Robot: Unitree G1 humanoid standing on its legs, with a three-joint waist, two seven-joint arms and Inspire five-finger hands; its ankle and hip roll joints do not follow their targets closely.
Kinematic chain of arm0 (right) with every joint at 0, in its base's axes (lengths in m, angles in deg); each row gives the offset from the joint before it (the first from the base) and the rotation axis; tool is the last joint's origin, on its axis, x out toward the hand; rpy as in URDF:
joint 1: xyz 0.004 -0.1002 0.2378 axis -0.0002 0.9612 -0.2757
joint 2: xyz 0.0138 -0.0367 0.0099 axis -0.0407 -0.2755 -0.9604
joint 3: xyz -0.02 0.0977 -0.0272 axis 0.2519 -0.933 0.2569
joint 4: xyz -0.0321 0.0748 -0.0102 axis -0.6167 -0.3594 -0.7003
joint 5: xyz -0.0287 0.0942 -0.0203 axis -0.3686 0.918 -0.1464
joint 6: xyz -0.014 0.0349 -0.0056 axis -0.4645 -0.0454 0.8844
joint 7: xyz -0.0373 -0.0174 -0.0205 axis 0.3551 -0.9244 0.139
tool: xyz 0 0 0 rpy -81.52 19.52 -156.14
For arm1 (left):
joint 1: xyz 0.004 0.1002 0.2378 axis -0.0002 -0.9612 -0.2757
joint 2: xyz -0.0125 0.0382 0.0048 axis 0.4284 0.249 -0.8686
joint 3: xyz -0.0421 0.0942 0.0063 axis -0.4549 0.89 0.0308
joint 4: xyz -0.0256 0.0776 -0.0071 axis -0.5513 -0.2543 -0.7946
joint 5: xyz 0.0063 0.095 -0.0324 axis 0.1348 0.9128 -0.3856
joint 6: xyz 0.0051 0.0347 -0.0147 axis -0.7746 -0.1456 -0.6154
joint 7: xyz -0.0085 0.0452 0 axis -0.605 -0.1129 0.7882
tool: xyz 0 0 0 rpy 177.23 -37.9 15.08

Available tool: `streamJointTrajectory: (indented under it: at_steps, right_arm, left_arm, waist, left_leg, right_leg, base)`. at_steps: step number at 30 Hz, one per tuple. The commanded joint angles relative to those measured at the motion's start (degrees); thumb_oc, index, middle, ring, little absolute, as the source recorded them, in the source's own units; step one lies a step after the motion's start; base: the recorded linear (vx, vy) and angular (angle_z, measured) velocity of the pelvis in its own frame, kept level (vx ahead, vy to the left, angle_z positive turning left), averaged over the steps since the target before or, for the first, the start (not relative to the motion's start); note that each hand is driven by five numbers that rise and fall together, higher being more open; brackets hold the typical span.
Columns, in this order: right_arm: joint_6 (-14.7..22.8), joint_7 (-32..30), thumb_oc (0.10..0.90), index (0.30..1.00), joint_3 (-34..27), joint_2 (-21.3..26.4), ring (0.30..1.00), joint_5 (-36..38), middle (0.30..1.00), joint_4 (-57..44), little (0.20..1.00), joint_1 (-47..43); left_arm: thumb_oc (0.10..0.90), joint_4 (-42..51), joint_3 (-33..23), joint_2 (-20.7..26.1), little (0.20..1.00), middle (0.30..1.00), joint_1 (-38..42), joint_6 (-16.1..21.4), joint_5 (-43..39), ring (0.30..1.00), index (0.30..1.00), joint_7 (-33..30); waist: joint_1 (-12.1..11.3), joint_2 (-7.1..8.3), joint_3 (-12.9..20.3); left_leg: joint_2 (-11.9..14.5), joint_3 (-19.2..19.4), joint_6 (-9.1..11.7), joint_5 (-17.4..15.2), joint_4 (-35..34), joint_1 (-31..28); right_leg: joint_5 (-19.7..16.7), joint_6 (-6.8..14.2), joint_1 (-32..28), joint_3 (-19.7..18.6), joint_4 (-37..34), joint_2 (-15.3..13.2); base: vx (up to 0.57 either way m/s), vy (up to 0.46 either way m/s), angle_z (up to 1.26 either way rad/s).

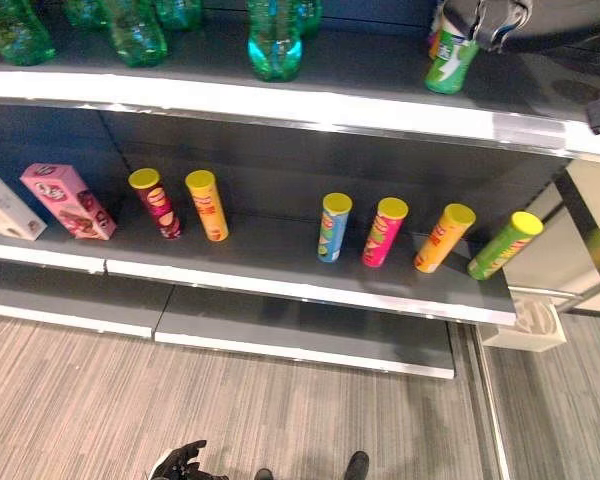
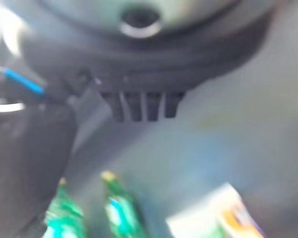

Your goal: Put the goods on the table back onto the shelves and tidy them up.

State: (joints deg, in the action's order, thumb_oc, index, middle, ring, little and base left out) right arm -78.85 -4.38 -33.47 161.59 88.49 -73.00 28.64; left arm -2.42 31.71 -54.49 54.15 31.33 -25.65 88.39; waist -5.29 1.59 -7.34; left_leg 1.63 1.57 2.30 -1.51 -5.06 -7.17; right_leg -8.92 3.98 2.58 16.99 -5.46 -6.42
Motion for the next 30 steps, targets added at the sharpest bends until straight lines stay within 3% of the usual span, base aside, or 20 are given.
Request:
streamJointTrajectory:
  at_steps: [1,5,7,9,10,11,13,16,18,19,22,23,24,26,28,30]
  right_arm:
    - [5.0,-5.2,0.8,0.9,-8.6,4.5,0.9,2.7,0.9,-0.2,0.9,-0.7]
    - [6.1,-5.3,0.8,0.9,-26.2,2.7,0.9,2.9,0.9,-8.3,0.9,16.7]
    - [6.0,-4.9,0.8,0.9,-33.4,0.2,0.9,2.5,0.9,-11.5,0.9,24.7]
    - [5.6,-4.2,0.8,0.9,-37.9,-2.9,0.9,3.2,0.9,-13.3,0.9,30.8]
    - [5.6,-3.8,0.8,0.9,-39.2,-4.4,0.9,3.5,0.9,-13.9,0.9,32.7]
    - [4.4,-2.5,0.8,0.9,-36.7,-6.5,0.9,2.1,0.9,-14.2,0.9,34.0]
    - [3.4,-1.5,0.8,0.9,-35.1,-7.1,0.9,1.7,0.9,-13.8,0.9,34.0]
    - [1.3,-0.9,0.8,0.9,-32.8,-7.1,0.9,0.1,0.9,-12.1,0.9,33.6]
    - [0.2,-1.4,0.8,0.9,-34.1,-6.4,0.9,-0.2,0.9,-11.0,0.9,34.7]
    - [0.2,-1.4,0.8,0.9,-34.3,-6.4,0.9,-0.2,0.9,-11.0,0.9,34.9]
    - [0.2,-1.4,0.8,0.9,-34.3,-5.9,0.9,1.0,0.9,-9.5,0.9,34.8]
    - [0.6,-1.4,0.8,0.9,-35.3,-5.0,0.9,1.9,0.9,-8.9,0.9,35.9]
    - [2.6,-2.5,0.8,0.9,-40.4,-3.7,0.9,4.4,0.9,-9.1,0.9,39.4]
    - [2.7,-2.8,0.8,0.9,-40.9,-3.5,0.9,4.4,0.9,-9.1,0.9,39.6]
    - [2.4,-2.3,0.8,0.9,-38.3,-3.5,0.9,3.9,0.9,-9.1,0.9,37.6]
    - [2.2,-1.7,0.8,0.9,-35.3,-3.3,0.9,3.7,0.9,-8.0,0.9,34.7]
  left_arm:
    - [0.8,1.4,1.5,2.0,0.9,0.9,1.2,2.0,3.1,0.9,0.9,0.1]
    - [0.8,2.7,0.5,2.1,0.9,0.9,1.2,2.0,3.9,0.9,0.9,0.8]
    - [0.8,3.1,0.8,3.1,0.9,0.9,1.4,2.0,4.1,0.9,0.9,1.1]
    - [0.8,4.5,0.8,4.3,0.9,0.9,1.8,2.0,4.6,0.9,0.9,1.7]
    - [0.8,4.9,1.2,5.0,0.9,0.9,2.1,2.0,4.9,0.9,0.9,2.0]
    - [0.8,6.1,0.4,6.1,0.9,0.9,2.0,1.5,4.7,0.9,0.9,2.0]
    - [0.8,5.9,0.0,6.0,0.9,0.9,2.1,1.2,4.0,0.9,0.9,1.8]
    - [0.8,5.7,-1.0,6.0,0.9,0.9,1.8,0.9,3.7,0.9,0.9,1.6]
    - [0.8,5.2,-1.4,6.1,0.9,0.9,2.3,0.8,3.7,0.9,0.9,1.2]
    - [0.8,5.2,-1.3,6.1,0.9,0.9,2.3,0.8,3.7,0.9,0.9,1.2]
    - [0.8,4.7,-1.5,6.2,0.9,0.9,2.8,0.8,3.4,0.9,0.9,1.1]
    - [0.8,5.0,-1.7,5.9,0.9,0.9,2.6,0.7,3.1,0.9,0.9,1.2]
    - [0.8,6.8,-0.5,5.2,0.9,0.9,3.3,0.0,2.3,0.9,0.9,2.1]
    - [0.8,6.9,-0.2,5.2,0.9,0.9,3.7,-0.1,2.4,0.9,0.9,2.2]
    - [0.8,7.2,0.0,5.0,0.9,0.9,3.7,0.5,1.5,0.9,0.9,1.8]
    - [0.8,7.2,0.3,4.6,0.9,0.9,3.6,0.6,1.3,0.9,0.9,1.7]
  waist:
    - [0.9,1.55,2.9]
    - [3.7,1.12,2.6]
    - [4.0,1.65,1.9]
    - [5.6,1.63,-0.1]
    - [5.1,1.75,-0.7]
    - [3.6,1.2,-0.6]
    - [3.0,1.29,0.0]
    - [2.0,3.02,1.2]
    - [2.1,4.95,2.3]
    - [1.8,4.94,2.4]
    - [1.5,6.39,3.1]
    - [2.1,6.38,3.1]
    - [4.3,4.23,2.4]
    - [4.1,4.06,1.7]
    - [1.9,5.11,-0.5]
    - [0.6,5.36,-0.7]
  left_leg:
    - [0.3,3.0,1.5,-0.7,0.1,3.7]
    - [-0.1,5.1,0.6,-1.8,0.1,2.9]
    - [-0.1,6.7,0.0,-2.1,0.1,2.6]
    - [0.6,9.7,-0.8,-2.2,0.1,2.5]
    - [1.0,11.3,-0.9,-2.1,0.1,2.5]
    - [4.0,17.3,-0.3,-2.1,0.1,1.1]
    - [5.2,18.9,0.2,-2.7,0.1,0.4]
    - [6.8,21.9,1.5,-2.0,0.2,0.0]
    - [9.3,22.9,3.6,-0.4,0.5,0.4]
    - [9.5,23.1,3.8,-0.3,0.5,0.3]
    - [12.5,23.4,6.2,2.0,0.6,0.6]
    - [15.7,23.0,8.0,4.3,0.7,0.8]
    - [21.6,19.9,9.6,8.8,2.7,2.7]
    - [22.1,19.0,9.7,9.6,5.3,4.0]
    - [15.2,8.8,6.1,4.7,10.6,8.8]
    - [8.9,3.3,4.8,2.4,8.6,9.7]
  right_leg:
    - [5.7,7.5,-7.9,-1.3,0.5,-3.3]
    - [4.3,8.1,-7.1,-3.9,0.5,-3.8]
    - [3.1,8.6,-5.4,-5.2,1.9,-4.0]
    - [2.4,9.4,-1.1,-7.0,7.8,-4.1]
    - [2.3,9.7,0.4,-6.9,9.7,-4.6]
    - [1.6,9.2,-2.3,5.2,10.7,-11.8]
    - [-0.4,10.3,-3.4,8.3,11.1,-15.4]
    - [-5.8,11.0,-5.0,10.1,9.4,-18.6]
    - [-7.0,11.0,-6.3,7.4,6.1,-17.0]
    - [-7.2,11.0,-6.2,7.2,5.9,-16.8]
    - [-1.3,11.0,-7.8,7.4,1.8,-12.9]
    - [2.0,10.8,-8.5,7.0,1.1,-9.4]
    - [8.7,6.4,-10.0,5.9,0.5,-1.1]
    - [9.5,5.5,-10.2,6.0,0.5,-0.4]
    - [9.0,4.2,-9.6,5.1,0.5,-0.4]
    - [8.5,4.1,-9.4,3.6,0.5,-0.3]
  base:
    - [0.02,0.092,-0.43]
    - [0.0,0.105,-0.48]
    - [-0.07,0.109,-0.62]
    - [-0.18,0.099,-1.72]
    - [-0.25,-0.053,-2.03]
    - [-0.13,-0.147,-1.7]
    - [-0.07,-0.191,-1.54]
    - [-0.05,-0.273,-0.88]
    - [-0.03,-0.435,-0.95]
    - [-0.02,-0.393,-0.32]
    - [0.0,-0.38,-0.4]
    - [0.0,-0.941,0.05]
    - [-0.03,-0.923,0.34]
    - [-0.1,-0.438,0.58]
    - [-0.13,-0.203,-0.01]
    - [0.02,-0.078,-0.49]
